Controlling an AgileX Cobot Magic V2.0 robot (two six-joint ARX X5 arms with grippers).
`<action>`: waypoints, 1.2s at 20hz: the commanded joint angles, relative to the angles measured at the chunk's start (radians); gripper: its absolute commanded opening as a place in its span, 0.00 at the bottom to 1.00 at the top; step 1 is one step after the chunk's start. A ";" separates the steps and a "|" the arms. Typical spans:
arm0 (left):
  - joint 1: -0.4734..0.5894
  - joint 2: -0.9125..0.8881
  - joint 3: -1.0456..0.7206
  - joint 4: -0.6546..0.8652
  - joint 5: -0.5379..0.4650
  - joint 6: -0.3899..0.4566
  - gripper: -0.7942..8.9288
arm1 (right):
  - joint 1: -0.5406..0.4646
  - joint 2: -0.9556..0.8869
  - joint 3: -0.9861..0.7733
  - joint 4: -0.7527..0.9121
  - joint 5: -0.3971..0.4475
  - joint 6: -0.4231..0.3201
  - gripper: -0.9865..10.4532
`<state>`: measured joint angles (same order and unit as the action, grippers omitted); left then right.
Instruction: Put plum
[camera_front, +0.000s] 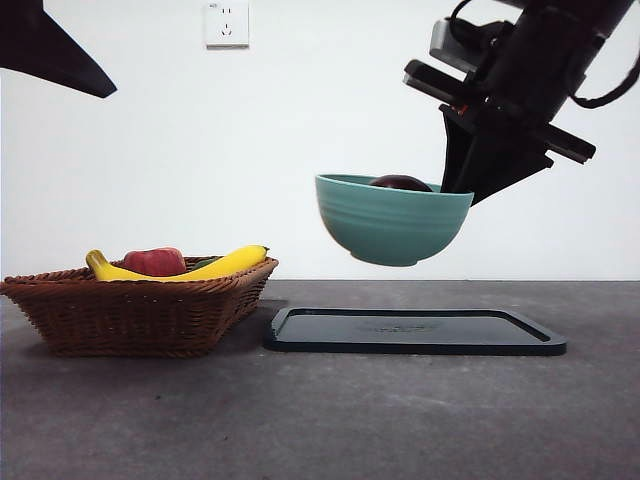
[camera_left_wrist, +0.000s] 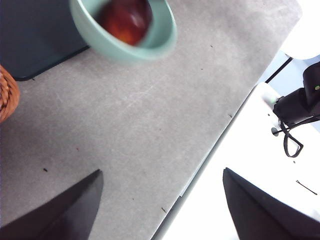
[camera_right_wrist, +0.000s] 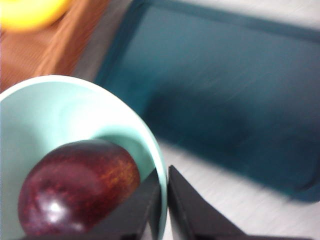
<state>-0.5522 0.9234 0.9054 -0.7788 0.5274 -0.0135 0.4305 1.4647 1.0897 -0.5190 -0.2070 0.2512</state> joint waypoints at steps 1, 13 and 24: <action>-0.005 0.006 0.008 0.010 0.005 0.002 0.47 | -0.024 0.083 0.099 -0.008 0.000 -0.034 0.09; -0.005 0.006 0.008 0.008 0.005 0.002 0.47 | -0.101 0.422 0.267 0.055 0.003 -0.058 0.09; -0.005 0.006 0.008 0.008 0.005 0.001 0.47 | -0.112 0.437 0.267 0.045 -0.001 -0.068 0.26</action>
<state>-0.5522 0.9234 0.9054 -0.7792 0.5274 -0.0135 0.3141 1.8793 1.3312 -0.4767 -0.2070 0.1875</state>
